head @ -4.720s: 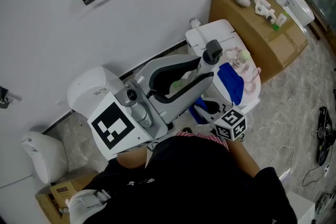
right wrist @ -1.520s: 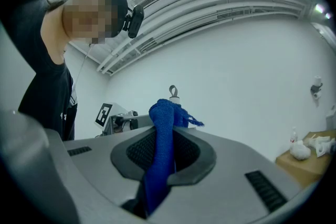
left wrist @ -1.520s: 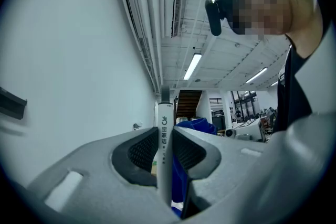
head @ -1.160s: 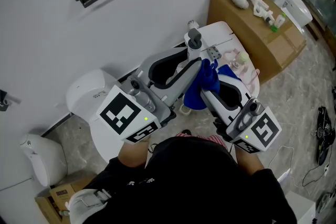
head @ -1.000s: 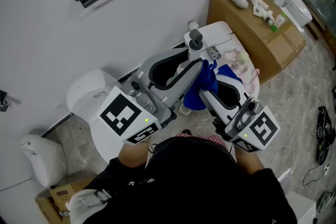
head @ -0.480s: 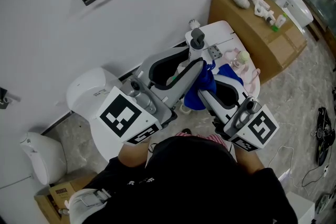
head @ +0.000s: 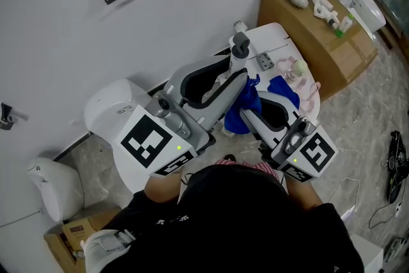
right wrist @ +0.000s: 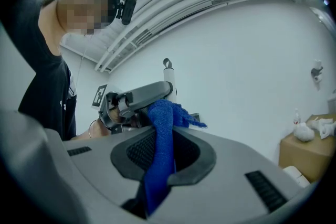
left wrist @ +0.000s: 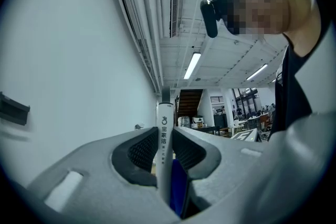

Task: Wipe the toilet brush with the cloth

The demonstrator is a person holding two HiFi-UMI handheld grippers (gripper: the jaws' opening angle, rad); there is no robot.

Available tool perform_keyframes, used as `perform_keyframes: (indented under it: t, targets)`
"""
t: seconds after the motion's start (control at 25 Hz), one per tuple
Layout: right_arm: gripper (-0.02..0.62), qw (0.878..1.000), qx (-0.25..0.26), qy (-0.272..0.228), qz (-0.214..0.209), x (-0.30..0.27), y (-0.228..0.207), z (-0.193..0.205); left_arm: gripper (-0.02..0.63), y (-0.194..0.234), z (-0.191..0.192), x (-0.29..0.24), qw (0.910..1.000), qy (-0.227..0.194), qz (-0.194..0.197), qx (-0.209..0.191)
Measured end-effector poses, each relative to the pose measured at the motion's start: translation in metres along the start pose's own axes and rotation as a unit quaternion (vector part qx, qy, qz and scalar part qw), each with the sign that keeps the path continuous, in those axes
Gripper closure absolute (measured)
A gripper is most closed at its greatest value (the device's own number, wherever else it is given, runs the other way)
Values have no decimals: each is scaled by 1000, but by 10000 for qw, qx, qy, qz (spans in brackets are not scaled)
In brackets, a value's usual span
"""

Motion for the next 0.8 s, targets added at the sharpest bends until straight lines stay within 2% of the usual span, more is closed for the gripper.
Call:
perform_keyframes:
  t: [0.8]
  targets:
    - [532,9997,-134,181,33,2,2,16,515,-1,-3,-1,10000,-42,73,-24]
Point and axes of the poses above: the fingertips, and each gripper's own axes: x backward along the fingers, y to its left, z out of its underside, the point moved 7 cm from there along x, backward along the fingers, and after that the axes turned 13 degrees about x, right-handed, at the moved point
